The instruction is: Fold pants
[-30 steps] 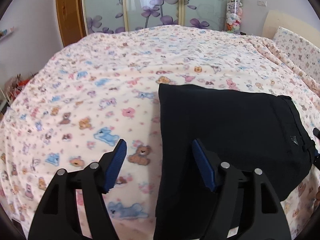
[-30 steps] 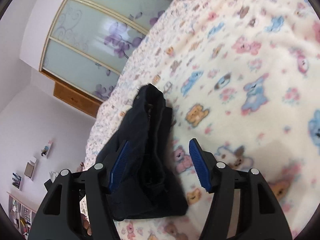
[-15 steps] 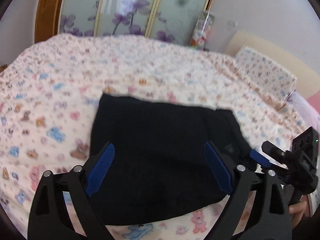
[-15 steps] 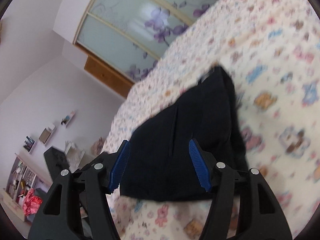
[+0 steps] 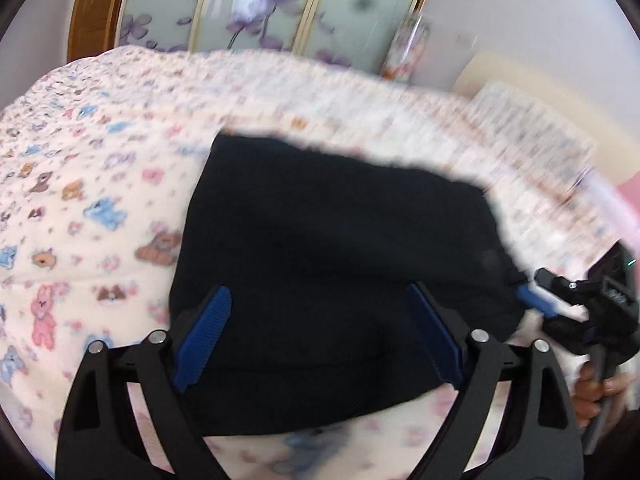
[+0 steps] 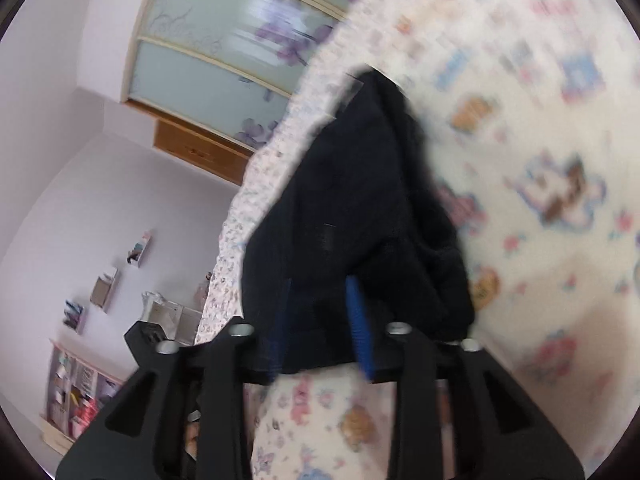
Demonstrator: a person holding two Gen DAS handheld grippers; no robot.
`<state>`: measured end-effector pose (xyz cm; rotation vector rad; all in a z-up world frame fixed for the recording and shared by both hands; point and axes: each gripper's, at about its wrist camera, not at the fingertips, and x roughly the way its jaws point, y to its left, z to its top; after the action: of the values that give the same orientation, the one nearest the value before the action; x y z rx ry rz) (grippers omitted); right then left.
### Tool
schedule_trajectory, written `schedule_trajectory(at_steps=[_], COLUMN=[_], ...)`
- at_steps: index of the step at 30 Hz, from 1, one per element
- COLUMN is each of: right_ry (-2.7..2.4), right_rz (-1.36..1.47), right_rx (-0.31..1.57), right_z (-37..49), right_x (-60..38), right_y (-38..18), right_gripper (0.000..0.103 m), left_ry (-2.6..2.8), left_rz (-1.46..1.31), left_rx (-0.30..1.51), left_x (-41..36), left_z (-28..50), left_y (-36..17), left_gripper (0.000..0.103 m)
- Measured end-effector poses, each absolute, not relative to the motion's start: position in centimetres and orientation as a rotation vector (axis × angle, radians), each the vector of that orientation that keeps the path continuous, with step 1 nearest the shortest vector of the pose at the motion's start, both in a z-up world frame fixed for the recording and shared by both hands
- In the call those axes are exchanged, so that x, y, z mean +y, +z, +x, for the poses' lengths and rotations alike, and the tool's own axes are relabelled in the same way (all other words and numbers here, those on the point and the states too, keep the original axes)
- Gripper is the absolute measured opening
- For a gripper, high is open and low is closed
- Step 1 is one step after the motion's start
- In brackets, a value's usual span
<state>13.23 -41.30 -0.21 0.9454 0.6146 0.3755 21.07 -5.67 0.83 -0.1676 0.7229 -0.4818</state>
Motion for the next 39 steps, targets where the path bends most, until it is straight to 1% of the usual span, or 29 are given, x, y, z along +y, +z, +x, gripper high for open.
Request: schedule_trajectory(at_steps=[1, 2, 4, 5, 6, 7, 8, 9, 10, 13, 14, 15, 16, 17, 18, 20, 21, 23, 25, 27, 30, 31, 32, 34, 35, 37, 39], right_ry=[0.392, 0.417, 0.455, 0.425, 0.42, 0.426, 0.423, 0.416, 0.419, 0.462, 0.51, 0.537, 0.568, 0.596, 0.612, 0.556, 0.541, 0.545, 0.551, 0.58, 0.657, 0.662, 0.652, 0.611, 0.61, 0.615, 0.614], right_rz=[0.94, 0.945, 0.947, 0.927, 0.924, 0.937, 0.946, 0.971, 0.998, 1.013, 1.022, 1.035, 1.06, 1.086, 1.103, 1.091, 1.083, 1.09, 1.109, 1.131, 1.188, 1.207, 1.219, 1.224, 1.215, 1.151, 1.107], right_rx=[0.59, 0.598, 0.669, 0.737, 0.764, 0.748, 0.727, 0.72, 0.723, 0.66, 0.622, 0.602, 0.591, 0.598, 0.615, 0.722, 0.743, 0.712, 0.727, 0.725, 0.635, 0.625, 0.64, 0.699, 0.691, 0.717, 0.748], right_z=[13.2, 13.5, 14.5, 15.0, 15.0, 14.6, 14.2, 13.8, 13.7, 13.3, 13.3, 13.5, 14.1, 14.8, 15.4, 16.4, 16.3, 15.8, 15.8, 15.8, 16.0, 16.3, 16.6, 17.6, 17.0, 16.7, 16.8], right_x=[-41.0, -40.5, -39.3, -38.7, -38.4, -38.4, -38.6, -38.9, -39.2, -39.1, -38.7, -38.4, -37.7, -37.1, -36.7, -35.1, -34.9, -35.1, -35.5, -35.7, -34.9, -34.6, -34.3, -33.5, -33.8, -33.4, -33.4], right_y=[0.5, 0.8, 0.2, -0.9, -1.9, -3.2, -3.7, -4.1, -4.2, -2.1, -1.4, -1.0, -0.7, -0.8, -1.2, -3.1, -4.0, -5.3, -5.1, -4.3, -3.7, -3.7, -4.2, -6.1, -6.6, -6.2, -5.1], right_gripper=[0.073, 0.078, 0.079, 0.078, 0.076, 0.072, 0.063, 0.06, 0.059, 0.062, 0.069, 0.073, 0.081, 0.083, 0.083, 0.085, 0.084, 0.079, 0.079, 0.082, 0.089, 0.094, 0.096, 0.095, 0.094, 0.092, 0.092], left_ry=[-0.495, -0.511, -0.524, -0.531, -0.534, -0.53, -0.52, -0.512, -0.504, -0.529, -0.581, -0.608, -0.636, -0.646, -0.646, -0.605, -0.598, -0.602, -0.605, -0.616, -0.698, -0.711, -0.713, -0.682, -0.654, -0.599, -0.613], left_rz=[-0.196, -0.224, -0.231, -0.216, -0.182, -0.119, -0.072, -0.047, -0.029, -0.11, -0.191, -0.227, -0.261, -0.269, -0.266, -0.219, -0.175, -0.103, -0.094, -0.129, -0.235, -0.248, -0.245, -0.226, -0.209, -0.127, -0.097], left_rx=[0.71, 0.716, 0.81, 0.85, 0.851, 0.83, 0.821, 0.815, 0.807, 0.767, 0.73, 0.713, 0.692, 0.688, 0.699, 0.781, 0.807, 0.78, 0.767, 0.742, 0.661, 0.636, 0.63, 0.649, 0.682, 0.817, 0.768], left_x=[-5.3, -5.0, -5.1, -5.3, -5.5, -6.3, -6.8, -7.1, -7.3, -6.6, -6.2, -6.1, -6.4, -6.7, -7.2, -8.4, -8.8, -9.2, -9.3, -8.9, -7.9, -8.1, -8.4, -9.2, -9.6, -10.8, -10.9], left_z=[20.9, 20.9, 21.6, 21.8, 21.6, 21.0, 20.5, 20.3, 19.9, 19.4, 18.9, 18.6, 18.3, 18.4, 18.7, 19.7, 19.9, 19.2, 18.8, 18.5, 17.6, 17.5, 17.7, 18.5, 19.0, 20.7, 19.8], left_y=[1.2, 1.3, 0.0, -0.9, -1.5, -1.7, -1.9, -2.0, -1.9, -0.7, 0.1, 0.4, 0.9, 0.9, 0.9, -0.5, -1.4, -1.7, -1.7, -1.2, 0.1, 0.5, 0.7, 0.7, 0.2, -2.1, -1.5], left_gripper=[0.101, 0.101, 0.101, 0.101, 0.101, 0.101, 0.101, 0.101, 0.101, 0.101, 0.101, 0.101, 0.101, 0.101, 0.101, 0.101, 0.101, 0.101, 0.101, 0.101, 0.101, 0.101, 0.101, 0.101, 0.101, 0.101, 0.101])
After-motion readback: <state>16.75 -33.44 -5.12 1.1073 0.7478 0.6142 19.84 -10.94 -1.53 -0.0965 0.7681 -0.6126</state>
